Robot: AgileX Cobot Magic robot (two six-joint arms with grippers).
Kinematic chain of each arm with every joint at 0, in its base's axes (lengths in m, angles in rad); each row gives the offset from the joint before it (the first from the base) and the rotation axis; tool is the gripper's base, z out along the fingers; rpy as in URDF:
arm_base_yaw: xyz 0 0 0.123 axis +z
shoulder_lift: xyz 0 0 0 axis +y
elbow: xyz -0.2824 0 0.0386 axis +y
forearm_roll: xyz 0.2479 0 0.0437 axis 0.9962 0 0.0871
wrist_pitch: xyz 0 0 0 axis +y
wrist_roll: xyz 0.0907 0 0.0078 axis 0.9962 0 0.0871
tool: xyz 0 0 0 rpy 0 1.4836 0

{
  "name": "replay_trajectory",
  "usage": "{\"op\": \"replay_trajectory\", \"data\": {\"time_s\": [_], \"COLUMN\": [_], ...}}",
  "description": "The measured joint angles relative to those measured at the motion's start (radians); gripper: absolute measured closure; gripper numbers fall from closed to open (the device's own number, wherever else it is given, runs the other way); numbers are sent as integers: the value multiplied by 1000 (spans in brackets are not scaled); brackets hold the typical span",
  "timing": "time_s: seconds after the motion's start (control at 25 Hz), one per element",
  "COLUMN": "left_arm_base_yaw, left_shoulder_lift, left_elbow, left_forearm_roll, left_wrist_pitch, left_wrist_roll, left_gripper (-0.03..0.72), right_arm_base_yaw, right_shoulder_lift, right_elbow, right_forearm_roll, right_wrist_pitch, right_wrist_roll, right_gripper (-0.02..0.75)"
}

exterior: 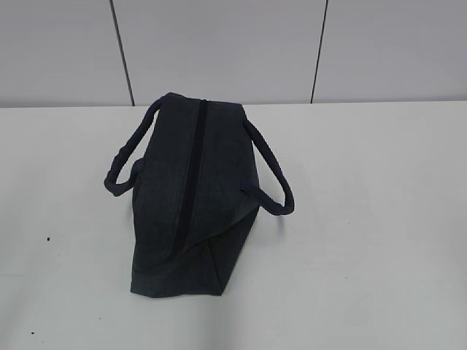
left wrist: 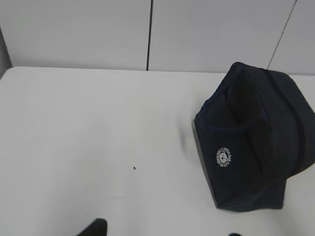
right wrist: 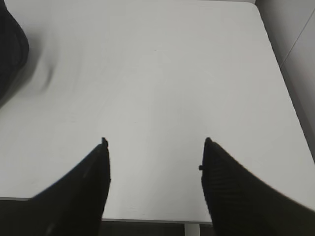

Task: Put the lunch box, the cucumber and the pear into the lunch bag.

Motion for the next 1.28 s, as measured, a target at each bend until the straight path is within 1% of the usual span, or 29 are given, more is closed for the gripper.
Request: {"op": "replay_trajectory", "data": {"time_s": [0.16,0.28,0.4,0.56,0.64,0.8,0.96,1.12,1.28], "left_arm_base_yaw": [0,-2,-10,-11,-11,-11,-11,-11,-11], "left_shoulder_lift": [-80,-110,-111,-111,-111,-111,-111,-111,-111], "left_elbow": [11,43,74,120,127,166,171,171,171], "left_forearm_roll": [71,113,126,93,64,56,52,15,8], "left_wrist_pitch": [48,65,69,60,15,-91,-103,-106,-107], "left_wrist_roll": [-2,-2,-2,-2,-2,-2,-2,-2,-2], "left_gripper": [253,253,253,253,253,253,253,253,253], "right_arm_base_yaw": [0,0,0,0,0,0,0,0,0], "right_shoulder_lift": [-127,-137,-137,-137,-137,-137,-137,-137,-137], "right_elbow": [95,130,148,200,241,259,260,261,261], "right_forearm_roll": [-31,-41,-43,-45,-43,-34,-34,-34,-34], "right_wrist_pitch": [2,5,5,-36,-84,-108,-111,-113,-113], "right_wrist_roll": [6,7,8,8,8,8,8,8,8], "right_gripper": [272,272,272,272,272,272,272,272,272]}}
